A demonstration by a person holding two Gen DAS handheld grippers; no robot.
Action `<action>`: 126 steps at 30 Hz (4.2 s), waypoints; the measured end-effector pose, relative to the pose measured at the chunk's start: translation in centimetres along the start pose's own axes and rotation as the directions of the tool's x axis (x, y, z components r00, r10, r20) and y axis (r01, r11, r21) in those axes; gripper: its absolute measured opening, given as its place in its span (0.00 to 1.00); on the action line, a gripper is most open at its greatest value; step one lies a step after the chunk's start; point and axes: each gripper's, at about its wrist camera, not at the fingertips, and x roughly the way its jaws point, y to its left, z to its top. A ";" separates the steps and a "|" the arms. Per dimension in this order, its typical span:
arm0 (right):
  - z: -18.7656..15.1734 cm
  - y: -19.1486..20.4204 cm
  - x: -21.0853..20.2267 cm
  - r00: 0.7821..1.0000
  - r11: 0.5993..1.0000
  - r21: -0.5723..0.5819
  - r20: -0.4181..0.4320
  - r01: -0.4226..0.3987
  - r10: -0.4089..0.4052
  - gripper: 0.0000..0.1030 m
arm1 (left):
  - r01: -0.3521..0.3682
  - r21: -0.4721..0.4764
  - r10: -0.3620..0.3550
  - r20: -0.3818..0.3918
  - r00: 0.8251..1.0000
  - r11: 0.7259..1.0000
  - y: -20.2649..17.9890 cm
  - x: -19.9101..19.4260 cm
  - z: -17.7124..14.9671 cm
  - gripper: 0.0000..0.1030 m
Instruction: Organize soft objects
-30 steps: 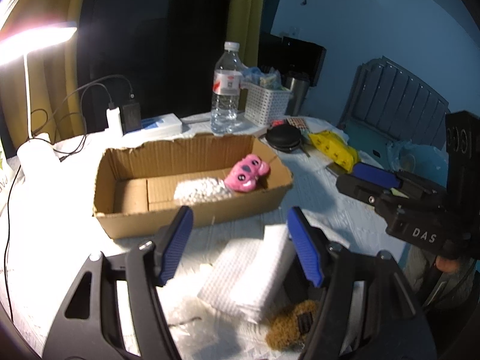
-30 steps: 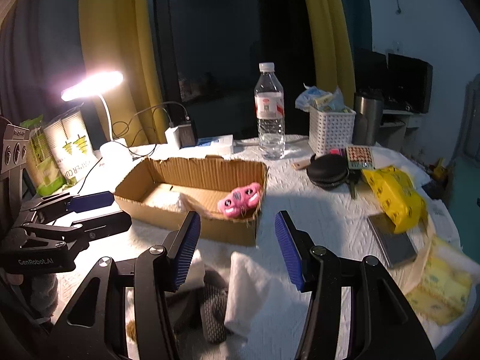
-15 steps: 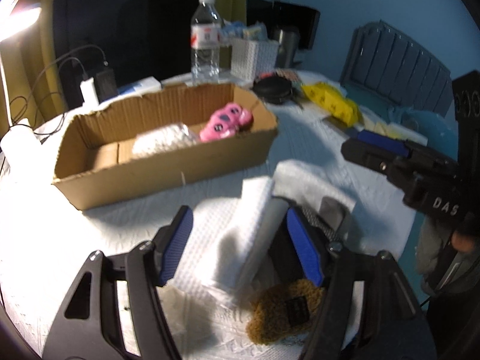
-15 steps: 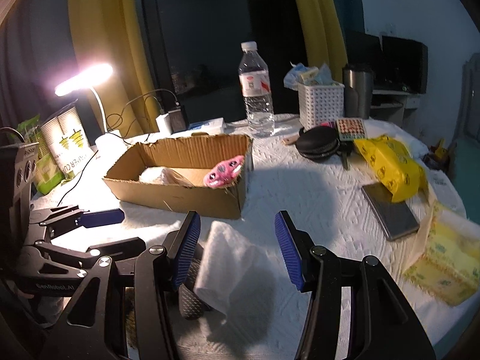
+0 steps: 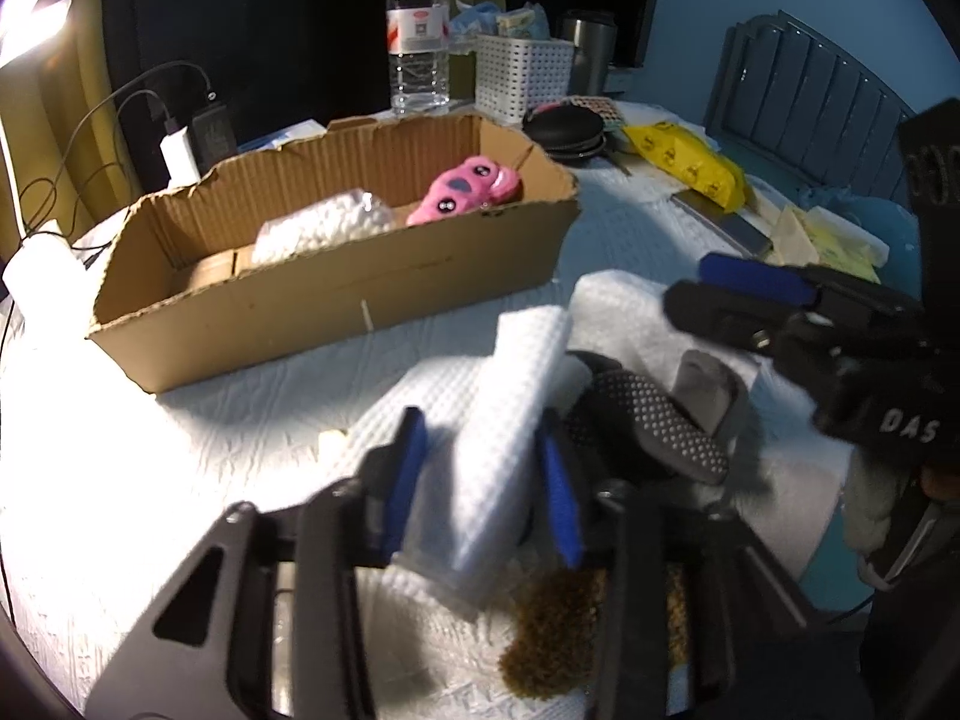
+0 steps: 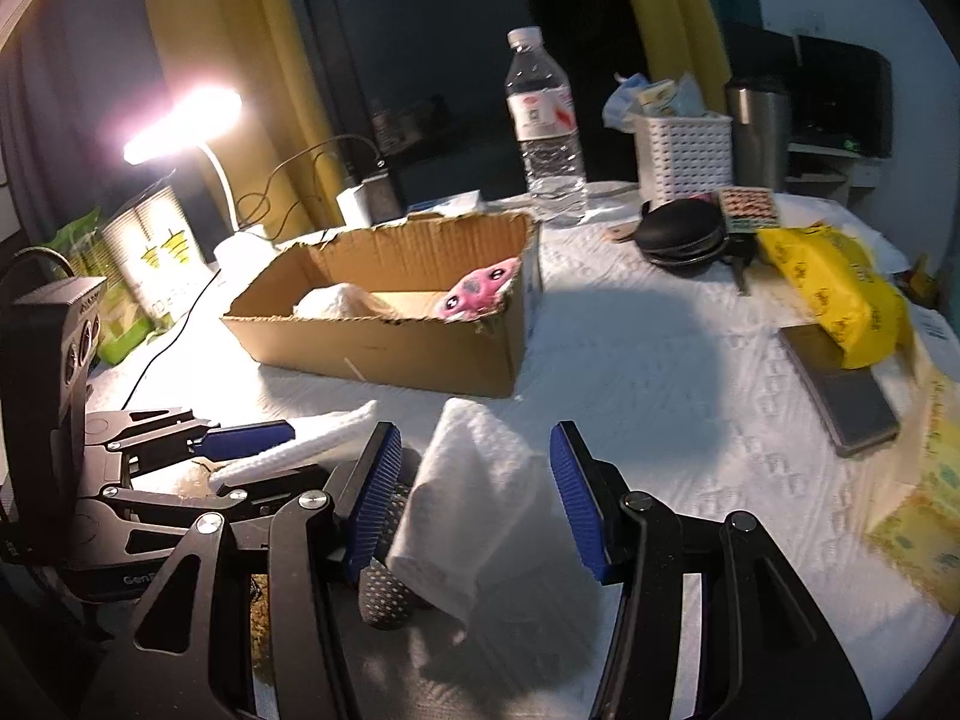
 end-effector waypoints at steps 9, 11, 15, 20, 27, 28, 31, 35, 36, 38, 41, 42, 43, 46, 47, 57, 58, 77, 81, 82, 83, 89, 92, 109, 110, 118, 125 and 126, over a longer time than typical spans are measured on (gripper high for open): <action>-0.6 0.2 2.1 0.997 1.000 -0.003 -0.076 -0.008 0.007 0.17 | 0.034 -0.008 -0.034 0.040 0.999 0.999 0.4 -1.4 0.3 0.13; -0.6 0.1 1.6 0.998 1.000 0.009 -0.060 -0.005 0.005 0.11 | 0.038 -0.006 -0.037 0.058 0.998 0.999 0.5 -2.0 0.4 0.13; 0.1 0.2 0.1 1.000 1.000 0.023 -0.008 0.000 0.000 0.09 | 0.034 -0.007 -0.033 0.091 0.995 0.999 1.0 -3.1 0.5 0.12; 1.1 0.9 -1.9 0.998 1.000 0.019 0.058 0.002 -0.003 0.09 | 0.042 -0.025 -0.038 0.134 0.990 0.999 2.0 -4.8 0.7 0.12; 2.3 2.2 -3.1 0.995 0.998 -0.027 0.083 0.055 -0.053 0.07 | 0.034 -0.035 -0.027 0.192 0.981 0.999 3.5 -7.1 0.7 0.12; 2.2 2.2 -2.9 0.995 0.997 -0.025 0.079 0.070 -0.067 0.08 | 0.034 -0.036 -0.026 0.200 0.980 0.999 3.7 -7.5 0.7 0.12; 1.8 1.4 -1.9 0.994 0.994 0.006 0.040 0.105 -0.106 0.33 | 0.035 -0.045 -0.024 0.219 0.975 0.998 4.3 -8.3 0.4 0.12; 1.2 0.8 -0.1 0.991 0.991 0.021 -0.022 0.130 -0.129 0.49 | 0.037 -0.073 -0.019 0.226 0.974 0.997 5.4 -8.7 -0.1 0.12; 1.1 0.7 0.6 0.989 0.989 0.016 -0.041 0.144 -0.144 0.49 | 0.037 -0.079 -0.018 0.228 0.974 0.996 5.6 -8.8 -0.2 0.12; 1.0 0.7 1.7 0.983 0.986 0.008 -0.073 0.168 -0.167 0.49 | 0.039 -0.086 -0.017 0.234 0.972 0.996 6.0 -9.0 -0.5 0.12; 0.9 0.6 3.1 0.980 0.986 0.015 -0.117 0.166 -0.163 0.49 | 0.045 -0.089 -0.021 0.247 0.969 0.995 6.3 -9.3 -0.7 0.12; 1.0 0.8 3.5 0.980 0.987 0.012 -0.126 0.158 -0.155 0.49 | 0.047 -0.090 -0.023 0.252 0.968 0.995 6.4 -9.4 -0.7 0.12; 1.0 1.0 3.7 0.980 0.988 0.006 -0.130 0.153 -0.151 0.45 | 0.049 -0.091 -0.024 0.255 0.967 0.995 6.5 -9.5 -0.8 0.12; 1.2 2.0 4.6 0.976 0.987 -0.031 -0.144 0.158 -0.161 0.07 | 0.053 -0.094 -0.026 0.266 0.964 0.994 6.9 -9.9 -1.0 0.12; 1.3 2.3 4.8 0.975 0.986 -0.044 -0.148 0.163 -0.168 0.07 | 0.055 -0.094 -0.028 0.269 0.963 0.994 7.0 -10.0 -1.0 0.12; 4.0 5.5 0.4 0.992 0.988 -0.088 0.016 0.125 -0.124 0.04 | 0.063 -0.100 -0.028 0.322 0.946 0.993 8.6 -11.9 -0.9 0.12; 4.3 5.8 -0.1 0.992 0.988 -0.092 0.032 0.123 -0.121 0.04 | 0.065 -0.100 -0.029 0.324 0.946 0.993 8.7 -11.9 -0.8 0.12; 5.9 5.2 -4.4 0.985 0.995 -0.057 0.154 0.086 -0.077 0.04 | 0.009 -0.109 -0.007 0.018 1.000 0.994 8.0 -2.4 -1.2 0.67; 5.4 4.3 -4.3 0.987 0.996 -0.048 0.148 0.072 -0.064 0.04 | 0.023 -0.115 -0.023 -0.002 1.000 0.993 8.0 -1.2 -1.5 0.64; 5.3 4.1 -4.3 0.987 0.996 -0.047 0.146 0.071 -0.063 0.04 | 0.024 -0.112 -0.024 0.001 1.000 0.993 8.0 -1.2 -1.5 0.56; 5.2 3.9 -4.3 0.987 0.997 -0.045 0.145 0.070 -0.062 0.04 | 0.019 -0.103 -0.020 -0.009 1.000 0.994 7.9 -1.1 -1.5 0.36; 5.2 3.3 -4.4 0.987 0.998 -0.038 0.150 0.058 -0.052 0.04 | 0.027 -0.110 -0.027 0.008 1.000 0.994 8.1 -2.1 -1.4 0.12; 5.2 3.6 -4.6 0.986 0.998 -0.044 0.157 0.054 -0.046 0.04 | 0.039 -0.113 -0.034 0.044 0.998 0.993 8.3 -3.6 -0.9 0.12; 8.4 6.5 -5.5 0.974 0.991 -0.117 0.226 0.062 -0.034 0.04 | 0.042 -0.106 -0.013 0.261 0.965 0.994 11.2 -10.7 3.3 0.12; 8.7 6.8 -5.4 0.973 0.991 -0.122 0.228 0.062 -0.033 0.04 | 0.043 -0.107 -0.013 0.269 0.963 0.993 11.4 -10.9 3.4 0.12; 10.4 8.3 -4.2 0.972 0.986 -0.156 0.233 0.057 -0.020 0.04 | 0.043 -0.111 -0.009 0.293 0.956 0.993 13.4 -10.3 4.2 0.12; 11.9 9.3 -2.7 0.972 0.983 -0.178 0.233 0.049 -0.006 0.04 | 0.057 -0.119 -0.018 0.304 0.952 0.991 15.2 -8.8 5.1 0.12; 12.1 9.4 -2.4 0.973 0.982 -0.181 0.232 0.048 -0.005 0.04 | 0.059 -0.120 -0.019 0.305 0.952 0.991 15.5 -8.5 5.3 0.12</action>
